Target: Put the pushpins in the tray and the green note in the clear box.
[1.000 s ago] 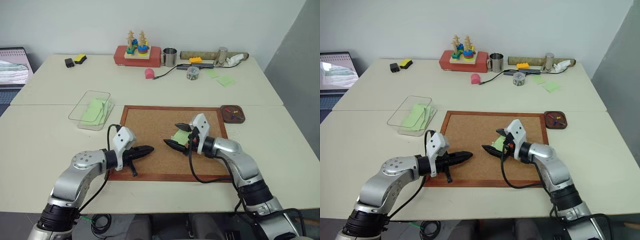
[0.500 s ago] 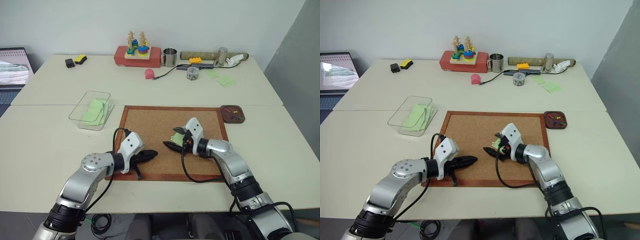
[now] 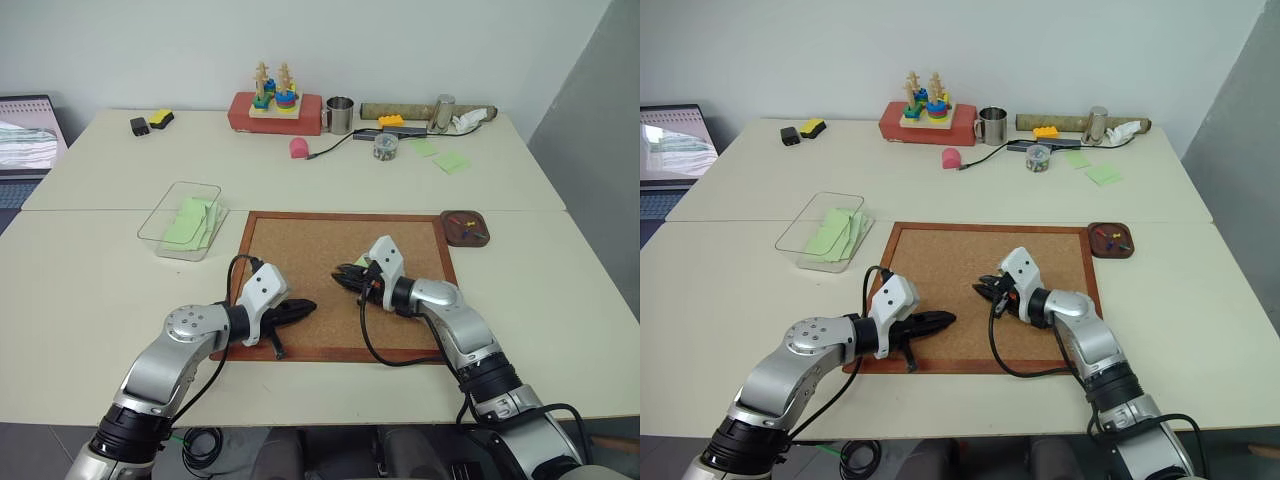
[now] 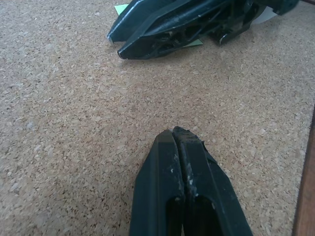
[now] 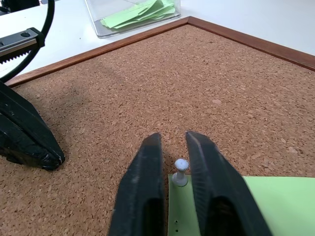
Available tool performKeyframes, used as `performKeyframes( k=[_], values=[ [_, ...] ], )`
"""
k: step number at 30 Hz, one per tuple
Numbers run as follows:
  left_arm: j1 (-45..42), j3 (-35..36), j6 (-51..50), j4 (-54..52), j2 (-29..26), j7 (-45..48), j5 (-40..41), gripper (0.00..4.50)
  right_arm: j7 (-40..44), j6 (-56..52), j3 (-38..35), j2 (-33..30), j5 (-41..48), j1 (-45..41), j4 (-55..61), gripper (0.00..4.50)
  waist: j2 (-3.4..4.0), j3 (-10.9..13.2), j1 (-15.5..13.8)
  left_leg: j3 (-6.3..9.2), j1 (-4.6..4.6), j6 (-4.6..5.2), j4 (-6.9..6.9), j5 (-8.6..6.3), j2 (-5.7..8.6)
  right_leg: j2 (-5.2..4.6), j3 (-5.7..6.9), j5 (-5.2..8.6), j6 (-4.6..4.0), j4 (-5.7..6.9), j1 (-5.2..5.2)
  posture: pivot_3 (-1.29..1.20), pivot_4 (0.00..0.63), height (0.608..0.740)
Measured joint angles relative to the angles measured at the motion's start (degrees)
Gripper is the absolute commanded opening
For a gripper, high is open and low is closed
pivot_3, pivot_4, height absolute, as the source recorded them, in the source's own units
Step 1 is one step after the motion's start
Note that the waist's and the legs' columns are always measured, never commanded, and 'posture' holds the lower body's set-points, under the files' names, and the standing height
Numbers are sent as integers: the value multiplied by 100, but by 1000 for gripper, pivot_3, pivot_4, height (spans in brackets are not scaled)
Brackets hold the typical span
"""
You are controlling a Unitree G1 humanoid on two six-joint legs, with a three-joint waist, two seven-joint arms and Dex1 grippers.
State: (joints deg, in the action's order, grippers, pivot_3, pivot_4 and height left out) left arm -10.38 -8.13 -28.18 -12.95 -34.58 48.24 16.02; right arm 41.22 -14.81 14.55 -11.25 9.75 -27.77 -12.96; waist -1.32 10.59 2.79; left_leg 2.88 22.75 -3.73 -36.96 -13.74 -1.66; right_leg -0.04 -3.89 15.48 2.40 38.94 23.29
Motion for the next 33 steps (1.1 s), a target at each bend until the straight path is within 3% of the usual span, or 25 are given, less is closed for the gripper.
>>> performKeyframes(
  k=[11, 19, 25, 33],
  values=[
    [-19, -2, 14, 11, 22, 1, -28, 0, 87, -180, -80, -16, 68, -12, 80, 43, 0, 0, 0, 0, 2, 0, 0, 0, 0, 0, 1, 0, -1, 0, 0, 0, 150, 740],
    [-38, -1, 72, 83, 66, -9, -61, 0, 270, -580, -459, -211, 541, -387, 1075, 43, 1, 0, 15, 5, -2, 0, 1, 0, -1, 1, 6, 6, 10, 3, -2, 0, 150, 740],
    [-47, 76, 50, 141, 214, -29, 59, 0, 233, -795, -505, -221, 688, -417, 1189, 43, 1, 0, 6, 5, 1, 0, -1, 0, 0, 0, 5, 5, 9, 2, -2, 0, 150, 740],
    [-561, 1175, -943, -261, 680, -333, 1571, 1470, 108, -960, -665, -283, 739, -452, 1438, 0, 0, 1, 18, 7, 5, 0, 1, 0, -1, 0, 8, 5, 8, 1, 2, 0, 150, 740]
  ],
)
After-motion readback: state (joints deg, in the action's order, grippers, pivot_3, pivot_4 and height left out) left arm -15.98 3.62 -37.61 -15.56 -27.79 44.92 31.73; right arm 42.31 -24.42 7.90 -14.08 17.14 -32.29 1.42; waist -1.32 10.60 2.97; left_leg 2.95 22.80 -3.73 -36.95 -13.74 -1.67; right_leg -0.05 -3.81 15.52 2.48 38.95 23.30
